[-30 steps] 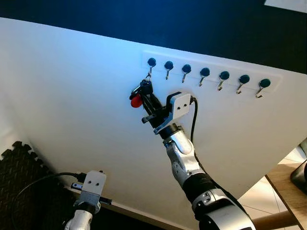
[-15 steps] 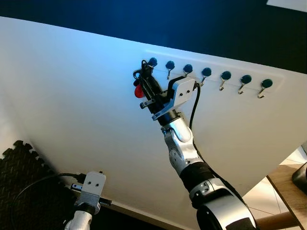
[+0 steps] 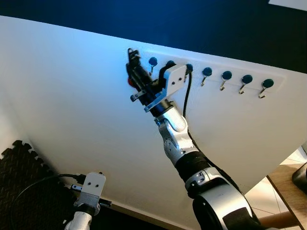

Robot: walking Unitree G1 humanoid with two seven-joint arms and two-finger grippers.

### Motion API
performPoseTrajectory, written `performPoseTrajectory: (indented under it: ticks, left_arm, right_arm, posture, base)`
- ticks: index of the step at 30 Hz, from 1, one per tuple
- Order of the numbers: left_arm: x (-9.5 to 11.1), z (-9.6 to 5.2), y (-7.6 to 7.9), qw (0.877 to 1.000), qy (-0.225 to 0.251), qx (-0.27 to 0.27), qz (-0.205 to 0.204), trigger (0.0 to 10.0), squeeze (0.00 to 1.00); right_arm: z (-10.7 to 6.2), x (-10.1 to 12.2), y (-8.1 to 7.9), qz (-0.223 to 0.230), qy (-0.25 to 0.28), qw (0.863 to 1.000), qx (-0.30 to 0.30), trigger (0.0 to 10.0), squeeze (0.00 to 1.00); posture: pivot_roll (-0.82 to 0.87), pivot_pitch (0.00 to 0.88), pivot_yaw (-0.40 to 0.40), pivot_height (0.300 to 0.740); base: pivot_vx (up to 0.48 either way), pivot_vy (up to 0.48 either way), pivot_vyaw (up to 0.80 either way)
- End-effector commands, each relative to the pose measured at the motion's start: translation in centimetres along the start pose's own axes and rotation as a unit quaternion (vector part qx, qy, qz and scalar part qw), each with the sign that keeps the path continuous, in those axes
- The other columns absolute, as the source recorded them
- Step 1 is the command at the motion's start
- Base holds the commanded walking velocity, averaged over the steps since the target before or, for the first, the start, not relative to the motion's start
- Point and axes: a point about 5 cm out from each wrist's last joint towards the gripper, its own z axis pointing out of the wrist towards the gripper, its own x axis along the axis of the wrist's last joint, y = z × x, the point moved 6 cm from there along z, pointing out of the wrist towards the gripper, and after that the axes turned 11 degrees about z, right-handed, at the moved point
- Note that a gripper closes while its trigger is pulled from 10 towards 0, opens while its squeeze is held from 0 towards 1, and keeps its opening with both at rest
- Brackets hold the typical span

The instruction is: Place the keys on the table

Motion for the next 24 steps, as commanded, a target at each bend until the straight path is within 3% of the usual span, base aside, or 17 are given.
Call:
performPoseTrajectory:
  ticks: [1,3,9,12,13,14,16,18,20,22,23,24]
  left_arm:
    - [-0.3,-0.2,0.2,1.0,-0.006,-0.006,0.003,10.0,0.0]
    - [-0.3,-0.3,0.2,1.0,-0.007,-0.005,0.002,10.0,0.0]
    - [-0.4,-0.4,0.3,1.0,-0.009,-0.005,0.001,10.0,0.0]
    - [-0.5,-0.5,0.3,1.0,-0.011,-0.007,0.001,10.0,0.0]
    - [-0.7,-0.6,0.4,1.0,-0.014,-0.008,0.002,10.0,0.0]
    - [-0.7,-0.6,0.4,1.0,-0.014,-0.008,0.002,10.0,0.0]
    - [-0.9,-0.7,0.4,1.0,-0.017,-0.01,0.003,10.0,0.0]
    - [-1.2,-0.8,0.5,1.0,-0.023,-0.013,0.004,10.0,0.0]
    - [-1.3,-0.9,0.6,1.0,-0.025,-0.015,0.004,10.0,0.0]
    - [-1.8,-1.0,0.8,0.999,-0.035,-0.02,0.006,10.0,0.0]
    - [-2.4,-1.2,1.0,0.998,-0.051,-0.024,0.005,10.0,0.0]
    - [-2.4,-1.2,1.0,0.998,-0.051,-0.024,0.005,10.0,0.0]
  right_arm:
    - [1.8,-2.0,-6.0,0.072,-0.003,0.996,0.053,3.5,0.0]
    - [0.6,-3.7,-6.7,0.078,-0.028,0.994,0.066,3.5,0.0]
    - [-2.1,-5.7,-6.4,0.083,-0.054,0.994,0.054,3.3,0.0]
    - [-3.5,-6.3,-5.5,0.078,-0.06,0.995,0.033,3.0,0.0]
    - [-4.7,-6.6,-4.4,0.07,-0.063,0.995,0.007,2.9,0.0]
    - [-4.7,-6.6,-4.4,0.07,-0.063,0.995,0.007,2.9,0.0]
    - [-6.2,-6.7,-2.7,0.068,-0.064,0.995,-0.027,2.7,0.0]
    - [-8.4,-7.1,-1.2,0.06,-0.08,0.994,-0.055,2.8,0.0]
    - [-9.3,-7.5,-0.7,0.054,-0.09,0.992,-0.063,2.9,0.0]
    - [-11.5,-8.5,0.4,0.043,-0.122,0.988,-0.084,3.4,0.0]
    - [-13.3,-9.8,1.0,0.038,-0.158,0.982,-0.1,9.1,0.0]
    - [-13.3,-9.8,1.0,0.038,-0.158,0.982,-0.1,9.1,0.0]
  posture:
    - [0.14,0.062,-0.11,0.74]
    - [0.14,0.065,-0.112,0.74]
    - [0.14,0.067,-0.113,0.74]
    - [0.14,0.068,-0.112,0.74]
    - [0.13,0.07,-0.111,0.74]
    - [0.13,0.07,-0.111,0.74]
    - [0.13,0.07,-0.11,0.74]
    - [0.13,0.07,-0.108,0.74]
    - [0.13,0.069,-0.105,0.74]
    - [0.12,0.07,-0.104,0.74]
    - [0.12,0.066,-0.101,0.74]
    - [0.12,0.066,-0.101,0.74]
  base:
    - [0.0,0.0,0.0]
    - [0.0,0.0,0.0]
    - [0.0,0.0,0.0]
    - [0.0,0.0,0.0]
    - [0.0,0.0,0.0]
    - [0.0,0.0,0.0]
    - [0.0,0.0,0.0]
    - [0.0,0.0,0.0]
    - [0.0,0.0,0.0]
    - [0.0,0.0,0.0]
    - [0.0,0.0,0.0]
    - [0.0,0.0,0.0]
